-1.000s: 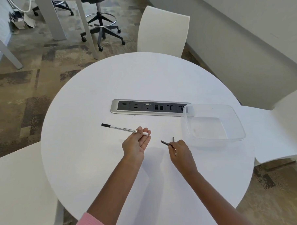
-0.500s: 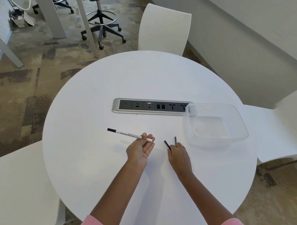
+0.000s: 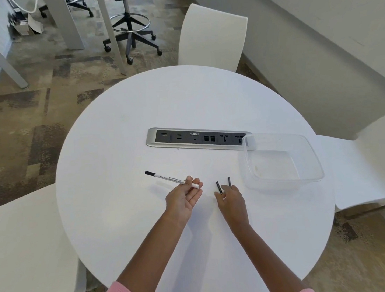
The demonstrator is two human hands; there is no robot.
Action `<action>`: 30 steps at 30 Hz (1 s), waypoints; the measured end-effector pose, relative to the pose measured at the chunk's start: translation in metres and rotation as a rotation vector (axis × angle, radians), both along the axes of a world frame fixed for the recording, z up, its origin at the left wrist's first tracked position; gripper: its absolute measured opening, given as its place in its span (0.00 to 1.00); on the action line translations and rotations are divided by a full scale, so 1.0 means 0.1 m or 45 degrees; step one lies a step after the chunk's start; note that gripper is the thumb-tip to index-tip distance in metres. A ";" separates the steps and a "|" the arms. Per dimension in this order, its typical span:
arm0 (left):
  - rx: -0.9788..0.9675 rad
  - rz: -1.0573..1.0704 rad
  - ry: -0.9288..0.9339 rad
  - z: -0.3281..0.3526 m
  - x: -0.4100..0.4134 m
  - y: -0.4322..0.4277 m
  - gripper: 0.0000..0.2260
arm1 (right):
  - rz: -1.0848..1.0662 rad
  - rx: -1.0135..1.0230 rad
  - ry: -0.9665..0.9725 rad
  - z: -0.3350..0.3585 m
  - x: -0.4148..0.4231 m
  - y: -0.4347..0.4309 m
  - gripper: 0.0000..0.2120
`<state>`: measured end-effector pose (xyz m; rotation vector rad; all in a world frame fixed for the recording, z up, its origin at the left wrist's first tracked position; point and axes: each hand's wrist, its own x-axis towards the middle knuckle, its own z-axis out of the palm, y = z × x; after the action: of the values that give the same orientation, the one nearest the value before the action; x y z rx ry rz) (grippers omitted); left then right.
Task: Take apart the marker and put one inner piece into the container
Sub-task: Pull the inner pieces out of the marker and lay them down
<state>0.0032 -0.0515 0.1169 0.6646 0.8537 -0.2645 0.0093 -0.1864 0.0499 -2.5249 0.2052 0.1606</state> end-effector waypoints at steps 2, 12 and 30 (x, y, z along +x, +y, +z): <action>-0.019 -0.081 -0.010 0.00 -0.01 0.01 0.06 | -0.099 0.233 0.037 0.10 0.04 0.04 0.12; -0.080 -0.508 0.014 0.05 -0.10 -0.03 0.07 | -0.095 1.337 0.855 0.45 0.17 0.10 0.19; -0.278 -0.227 0.103 -0.13 -0.11 0.06 0.30 | 0.026 0.639 -0.315 0.72 -0.12 0.22 0.06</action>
<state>-0.0082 -0.0451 0.1036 0.5286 0.8299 -0.5405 -0.0028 -0.1648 0.1221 -2.0234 0.0315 -0.0856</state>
